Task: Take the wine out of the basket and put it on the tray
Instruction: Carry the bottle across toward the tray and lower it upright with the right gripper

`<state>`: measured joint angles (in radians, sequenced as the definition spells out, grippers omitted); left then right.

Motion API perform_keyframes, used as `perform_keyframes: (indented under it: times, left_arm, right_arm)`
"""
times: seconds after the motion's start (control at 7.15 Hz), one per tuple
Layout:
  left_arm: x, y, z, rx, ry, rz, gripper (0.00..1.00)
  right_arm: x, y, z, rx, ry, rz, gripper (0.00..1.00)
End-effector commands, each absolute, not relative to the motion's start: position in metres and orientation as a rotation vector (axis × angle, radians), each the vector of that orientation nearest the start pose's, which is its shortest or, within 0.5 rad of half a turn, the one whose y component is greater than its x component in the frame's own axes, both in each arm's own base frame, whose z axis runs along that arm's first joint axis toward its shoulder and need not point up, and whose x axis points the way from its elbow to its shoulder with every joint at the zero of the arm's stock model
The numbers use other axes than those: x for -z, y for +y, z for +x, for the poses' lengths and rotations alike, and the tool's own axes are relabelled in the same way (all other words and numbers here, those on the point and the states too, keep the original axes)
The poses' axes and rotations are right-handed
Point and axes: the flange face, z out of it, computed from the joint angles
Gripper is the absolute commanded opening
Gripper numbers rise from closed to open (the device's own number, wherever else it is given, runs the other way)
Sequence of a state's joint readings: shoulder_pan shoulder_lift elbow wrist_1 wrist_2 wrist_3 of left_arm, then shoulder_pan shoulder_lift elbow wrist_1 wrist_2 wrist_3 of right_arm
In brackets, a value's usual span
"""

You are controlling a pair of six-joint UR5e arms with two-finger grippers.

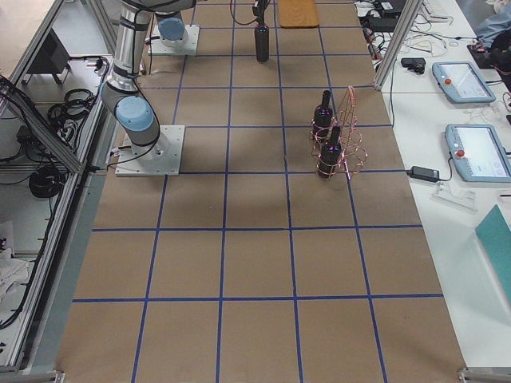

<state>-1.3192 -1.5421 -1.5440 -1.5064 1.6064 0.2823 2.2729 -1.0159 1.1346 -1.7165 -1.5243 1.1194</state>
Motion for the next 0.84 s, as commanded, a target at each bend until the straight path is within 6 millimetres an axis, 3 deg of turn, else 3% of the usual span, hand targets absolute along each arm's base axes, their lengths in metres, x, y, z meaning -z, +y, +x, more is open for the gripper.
perform_keyframes:
  times: [0.0, 0.14, 0.28, 0.42, 0.56, 0.7]
  left_arm:
    - [-0.523, -0.507, -0.003, 0.161, 3.067, 0.041, 1.00]
    - [-0.523, -0.507, -0.003, 0.161, 3.067, 0.043, 1.00]
    - [-0.521, -0.507, -0.003, 0.158, 3.071, 0.041, 1.00]
    - [-0.523, -0.507, -0.003, 0.162, 3.070, 0.039, 1.00]
    - [-0.522, -0.507, -0.004, 0.160, 3.071, 0.041, 1.00]
    - [-0.522, -0.507, -0.003, 0.160, 3.069, 0.041, 1.00]
  right_arm:
    - [-0.380, -0.458, 0.567, -0.035, 3.022, 0.646, 0.39]
    - [-0.378, -0.457, 0.567, -0.038, 3.030, 0.631, 0.53]
    - [-0.376, -0.455, 0.565, -0.045, 3.034, 0.632, 0.87]
    - [-0.370, -0.452, 0.563, -0.060, 3.043, 0.634, 1.00]
    - [-0.378, -0.450, 0.561, -0.052, 3.036, 0.635, 1.00]
    - [-0.402, -0.451, 0.549, -0.015, 3.010, 0.652, 1.00]
